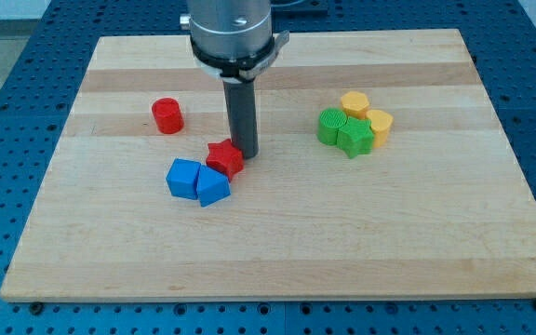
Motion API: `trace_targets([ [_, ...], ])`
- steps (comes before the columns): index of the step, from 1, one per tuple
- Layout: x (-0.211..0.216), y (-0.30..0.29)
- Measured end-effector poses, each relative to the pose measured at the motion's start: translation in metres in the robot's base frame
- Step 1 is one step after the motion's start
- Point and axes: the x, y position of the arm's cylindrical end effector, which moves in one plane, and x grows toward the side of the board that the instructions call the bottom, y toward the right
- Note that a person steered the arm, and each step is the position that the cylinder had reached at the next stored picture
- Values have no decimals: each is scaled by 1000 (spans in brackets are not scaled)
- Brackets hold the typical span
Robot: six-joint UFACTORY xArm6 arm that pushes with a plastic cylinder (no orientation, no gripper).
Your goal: Move the red circle diagonally to the top left of the red star
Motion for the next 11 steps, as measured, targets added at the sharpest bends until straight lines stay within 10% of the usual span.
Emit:
trace_targets([
  [3, 3, -9],
  [7, -133, -75],
  [11, -97, -127],
])
